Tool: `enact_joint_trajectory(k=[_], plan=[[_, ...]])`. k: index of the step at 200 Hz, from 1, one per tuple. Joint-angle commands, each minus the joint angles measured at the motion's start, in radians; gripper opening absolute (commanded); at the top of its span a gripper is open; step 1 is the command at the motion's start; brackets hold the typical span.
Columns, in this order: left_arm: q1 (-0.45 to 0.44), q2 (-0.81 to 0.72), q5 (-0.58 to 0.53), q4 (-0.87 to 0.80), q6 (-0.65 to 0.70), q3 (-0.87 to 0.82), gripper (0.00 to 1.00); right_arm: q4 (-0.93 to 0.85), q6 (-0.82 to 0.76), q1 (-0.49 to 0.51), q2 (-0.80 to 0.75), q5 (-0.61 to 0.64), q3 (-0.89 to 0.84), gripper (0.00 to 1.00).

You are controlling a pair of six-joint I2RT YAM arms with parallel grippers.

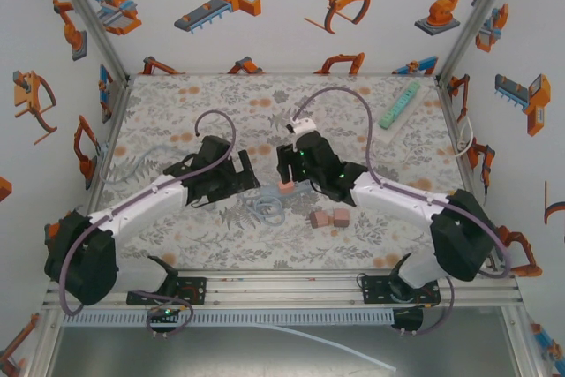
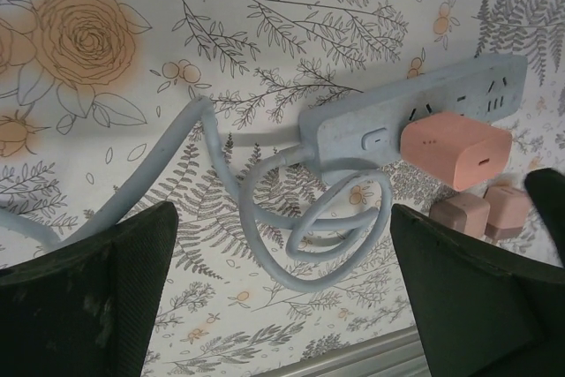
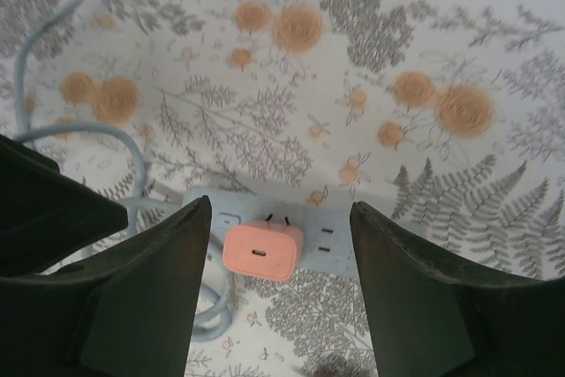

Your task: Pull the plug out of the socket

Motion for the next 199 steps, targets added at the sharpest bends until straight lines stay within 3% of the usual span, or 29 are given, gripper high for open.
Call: enact_joint_trajectory(k=[1, 86, 199], plan=[[0.003, 0.026, 0.042, 0.025, -0.023, -0.011, 1.0, -0.047, 0.042, 0.023, 0.04, 0.041, 0.04, 0.63], [0.005, 0.059, 0.025, 0.036, -0.019, -0.035, 0.98, -0.056, 0.018, 0.043, 0.152, 0.035, 0.064, 0.63], [-0.005, 0.171, 0.066, 0.086, -0.07, 0.001, 0.93, -0.057, 0.022, 0.061, 0.144, 0.031, 0.068, 0.37]])
